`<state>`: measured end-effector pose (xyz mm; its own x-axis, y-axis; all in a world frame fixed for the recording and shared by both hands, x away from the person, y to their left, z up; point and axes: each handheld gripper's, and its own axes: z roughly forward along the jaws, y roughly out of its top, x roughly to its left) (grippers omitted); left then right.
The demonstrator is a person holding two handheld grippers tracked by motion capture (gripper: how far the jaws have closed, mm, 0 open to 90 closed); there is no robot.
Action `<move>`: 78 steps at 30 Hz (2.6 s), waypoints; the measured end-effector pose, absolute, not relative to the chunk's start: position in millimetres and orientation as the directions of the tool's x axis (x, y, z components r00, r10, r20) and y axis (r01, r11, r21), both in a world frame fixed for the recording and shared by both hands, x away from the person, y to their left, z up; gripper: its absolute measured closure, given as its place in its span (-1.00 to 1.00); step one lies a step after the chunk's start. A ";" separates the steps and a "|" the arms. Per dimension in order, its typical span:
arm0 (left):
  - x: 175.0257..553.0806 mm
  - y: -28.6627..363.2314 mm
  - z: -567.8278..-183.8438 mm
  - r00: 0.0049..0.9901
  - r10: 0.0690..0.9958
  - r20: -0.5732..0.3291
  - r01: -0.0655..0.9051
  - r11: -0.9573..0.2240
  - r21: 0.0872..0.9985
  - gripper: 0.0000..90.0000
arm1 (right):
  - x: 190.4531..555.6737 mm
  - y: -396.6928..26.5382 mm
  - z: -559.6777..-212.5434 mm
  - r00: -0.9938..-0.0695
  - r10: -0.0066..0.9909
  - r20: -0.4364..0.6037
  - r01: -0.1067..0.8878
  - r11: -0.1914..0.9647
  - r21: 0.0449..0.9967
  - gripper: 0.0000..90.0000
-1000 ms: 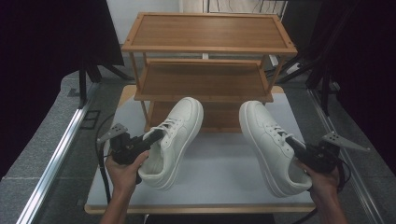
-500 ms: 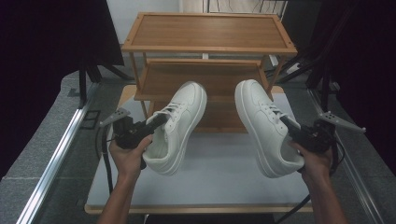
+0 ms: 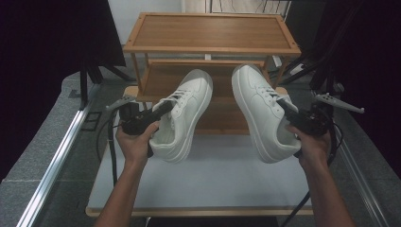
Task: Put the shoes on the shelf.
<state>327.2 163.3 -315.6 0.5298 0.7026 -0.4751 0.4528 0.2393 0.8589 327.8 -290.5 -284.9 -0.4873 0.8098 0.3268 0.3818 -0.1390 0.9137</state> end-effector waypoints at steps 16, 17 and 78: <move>353.3 152.1 -302.5 0.503 0.720 -0.479 0.456 0.250 0.854 0.84 | 356.1 -279.0 -274.2 -0.436 0.836 0.332 0.405 -0.147 0.903 0.87; 354.6 151.3 -302.1 0.503 0.716 -0.485 0.459 0.254 0.851 0.84 | 357.7 -278.6 -274.0 -0.433 0.838 0.333 0.404 -0.149 0.903 0.87; 429.3 117.1 -293.3 0.334 0.780 -0.530 0.427 0.376 0.822 0.81 | 429.6 -220.0 -268.2 -0.278 0.883 0.379 0.449 -0.229 0.863 0.85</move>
